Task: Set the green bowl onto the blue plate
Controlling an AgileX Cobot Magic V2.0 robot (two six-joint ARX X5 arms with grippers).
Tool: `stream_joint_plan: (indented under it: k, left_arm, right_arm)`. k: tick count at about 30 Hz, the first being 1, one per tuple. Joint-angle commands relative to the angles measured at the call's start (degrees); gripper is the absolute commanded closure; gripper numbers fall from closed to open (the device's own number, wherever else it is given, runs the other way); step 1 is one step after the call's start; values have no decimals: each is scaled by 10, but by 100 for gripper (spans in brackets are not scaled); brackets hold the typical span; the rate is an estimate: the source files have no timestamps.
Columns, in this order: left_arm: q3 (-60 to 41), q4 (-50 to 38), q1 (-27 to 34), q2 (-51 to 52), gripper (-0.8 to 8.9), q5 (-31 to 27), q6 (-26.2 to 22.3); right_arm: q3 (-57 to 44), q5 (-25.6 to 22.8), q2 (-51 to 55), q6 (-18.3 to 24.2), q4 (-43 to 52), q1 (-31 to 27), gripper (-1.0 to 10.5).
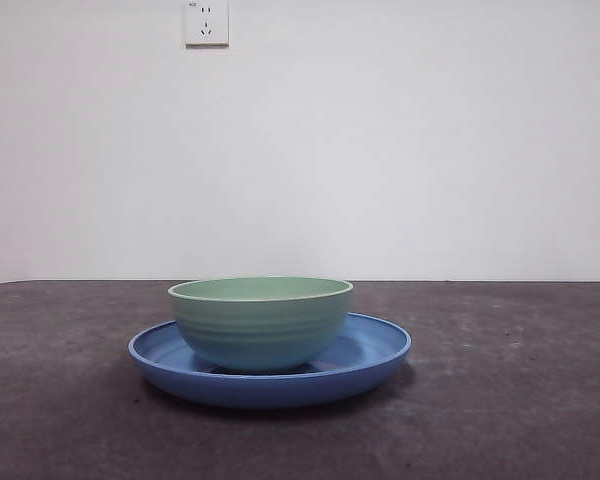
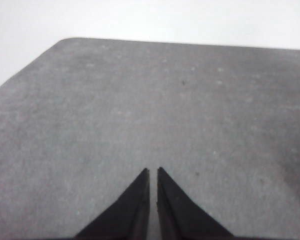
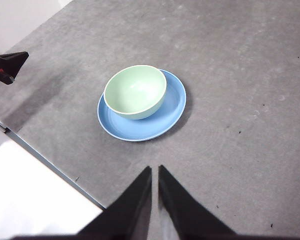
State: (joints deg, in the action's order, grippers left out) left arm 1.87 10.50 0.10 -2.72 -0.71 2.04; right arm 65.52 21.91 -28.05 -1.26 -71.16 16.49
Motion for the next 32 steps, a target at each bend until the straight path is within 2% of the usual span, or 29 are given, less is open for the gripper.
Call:
stream_joint_plan:
  k: [1, 32]
  left_arm:
    - [-12, 6, 1, 8, 790, -3, -12]
    - [-12, 3, 0, 25, 789, -3, -10]
  right_arm:
    - [8, 2, -2, 5, 5, 2, 927]
    - [8, 1, -2, 5, 6, 2, 927]
